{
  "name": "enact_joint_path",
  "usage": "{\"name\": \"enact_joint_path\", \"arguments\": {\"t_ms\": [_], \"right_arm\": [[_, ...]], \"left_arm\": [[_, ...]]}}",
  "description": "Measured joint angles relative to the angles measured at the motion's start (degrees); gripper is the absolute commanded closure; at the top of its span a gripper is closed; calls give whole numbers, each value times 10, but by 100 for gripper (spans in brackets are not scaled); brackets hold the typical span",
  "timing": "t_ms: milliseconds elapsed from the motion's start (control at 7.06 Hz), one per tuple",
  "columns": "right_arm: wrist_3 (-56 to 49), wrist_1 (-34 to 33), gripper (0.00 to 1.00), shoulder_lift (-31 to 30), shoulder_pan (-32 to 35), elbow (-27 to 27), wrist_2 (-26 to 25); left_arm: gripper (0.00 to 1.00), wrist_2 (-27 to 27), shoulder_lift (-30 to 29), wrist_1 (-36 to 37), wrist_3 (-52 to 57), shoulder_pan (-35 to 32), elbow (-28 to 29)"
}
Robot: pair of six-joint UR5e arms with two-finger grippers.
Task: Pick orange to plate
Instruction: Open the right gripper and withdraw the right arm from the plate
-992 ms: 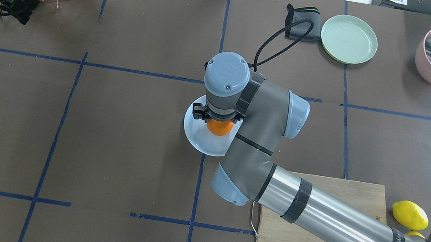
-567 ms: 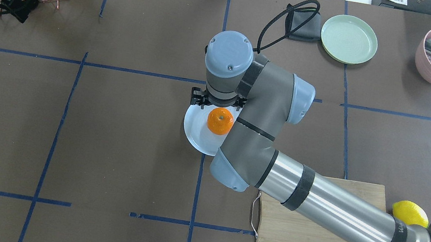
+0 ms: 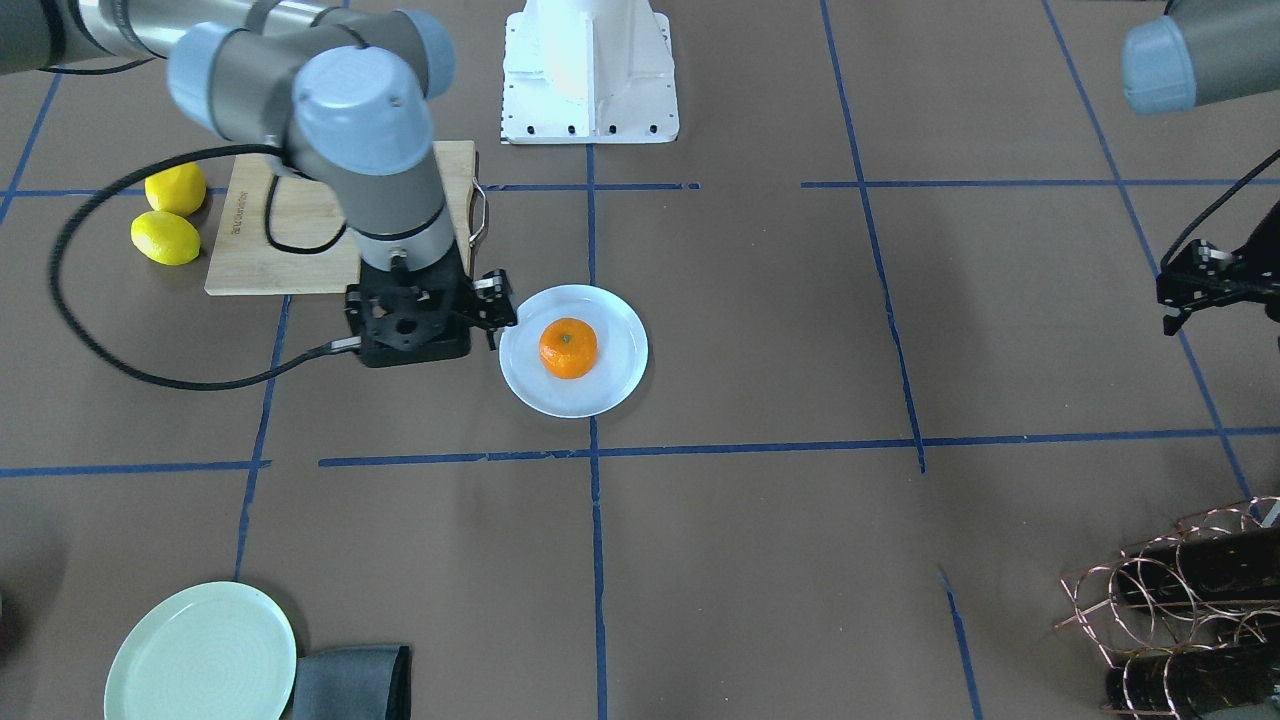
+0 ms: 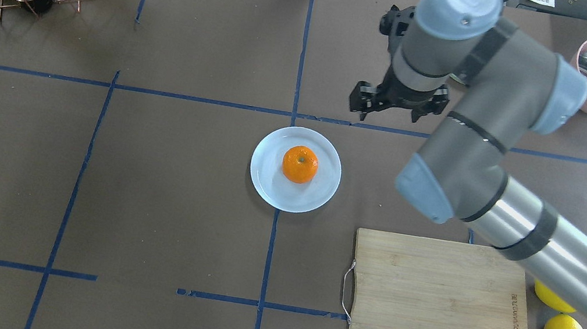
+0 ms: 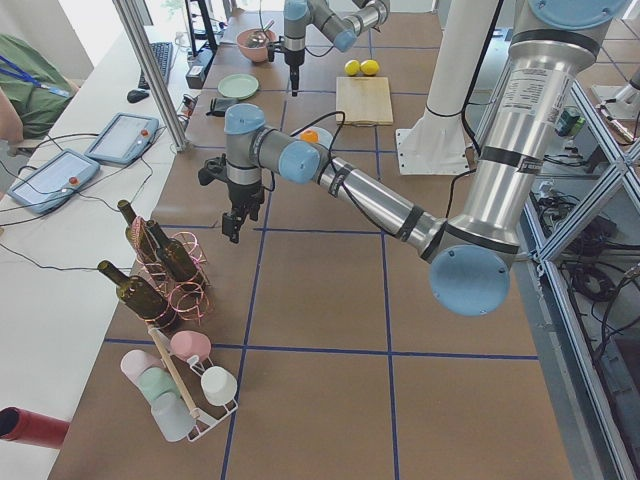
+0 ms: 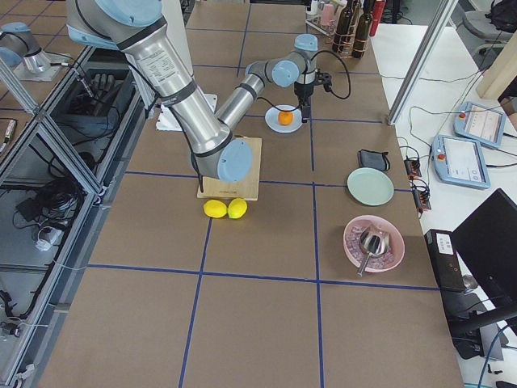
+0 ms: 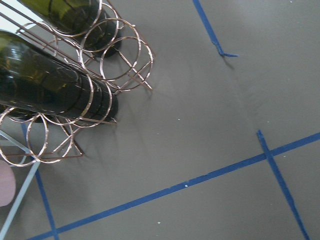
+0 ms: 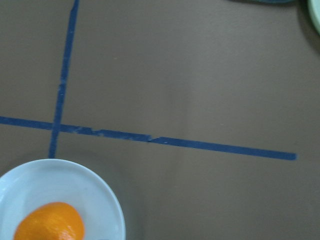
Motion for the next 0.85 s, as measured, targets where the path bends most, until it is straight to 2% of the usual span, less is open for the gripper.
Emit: {"name": "enact_joint_path", "arguments": {"t_ms": [425, 709, 850], "right_arm": [[-206, -4, 0, -111, 153, 18, 102], [-362, -3, 0, -181, 249, 3, 148], [-445, -1, 0, -206, 294, -28, 169]], "left_arm": [[0, -95, 78, -6, 61, -89, 37], [0, -115, 81, -15, 66, -107, 61], [0, -117, 83, -18, 69, -111, 66]]}}
